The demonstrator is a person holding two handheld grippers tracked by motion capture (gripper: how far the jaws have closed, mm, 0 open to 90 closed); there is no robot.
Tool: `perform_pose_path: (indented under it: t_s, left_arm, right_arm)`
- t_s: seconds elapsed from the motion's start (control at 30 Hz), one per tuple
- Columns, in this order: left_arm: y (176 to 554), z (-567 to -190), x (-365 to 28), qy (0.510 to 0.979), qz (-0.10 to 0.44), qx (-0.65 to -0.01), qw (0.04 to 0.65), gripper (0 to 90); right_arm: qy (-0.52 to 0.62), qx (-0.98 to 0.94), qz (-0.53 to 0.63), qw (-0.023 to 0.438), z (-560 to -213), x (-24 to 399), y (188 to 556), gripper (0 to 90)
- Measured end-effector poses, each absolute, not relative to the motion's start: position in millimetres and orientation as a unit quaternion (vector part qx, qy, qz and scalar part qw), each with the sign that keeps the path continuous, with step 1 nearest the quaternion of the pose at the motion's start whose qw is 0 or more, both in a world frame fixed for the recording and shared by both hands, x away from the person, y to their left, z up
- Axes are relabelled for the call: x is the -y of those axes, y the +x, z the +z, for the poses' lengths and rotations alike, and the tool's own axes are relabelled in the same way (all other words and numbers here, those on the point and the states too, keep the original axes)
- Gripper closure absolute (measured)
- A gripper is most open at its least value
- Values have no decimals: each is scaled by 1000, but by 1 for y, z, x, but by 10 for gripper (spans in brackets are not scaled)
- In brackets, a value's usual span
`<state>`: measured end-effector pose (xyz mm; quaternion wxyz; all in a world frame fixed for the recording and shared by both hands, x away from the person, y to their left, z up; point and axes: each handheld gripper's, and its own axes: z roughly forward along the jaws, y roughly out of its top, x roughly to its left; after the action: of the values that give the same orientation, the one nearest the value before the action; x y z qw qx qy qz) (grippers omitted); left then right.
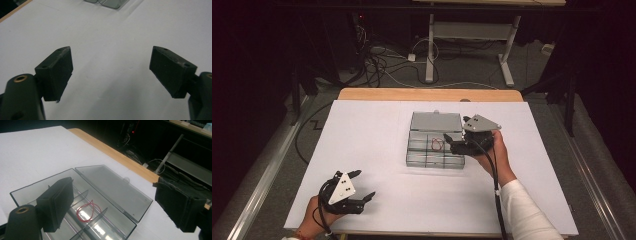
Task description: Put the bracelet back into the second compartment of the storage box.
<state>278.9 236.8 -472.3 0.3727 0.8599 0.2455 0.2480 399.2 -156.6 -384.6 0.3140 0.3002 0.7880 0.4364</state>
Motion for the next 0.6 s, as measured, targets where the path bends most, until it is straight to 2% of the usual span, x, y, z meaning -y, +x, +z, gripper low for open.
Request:
perform_pose_path:
  t_s: [0.6]
  left_arm:
    - [278,-471,-236,858,250,-246,375,180]
  right_arm:
    - [295,-786,440,318,-389,169,377,173]
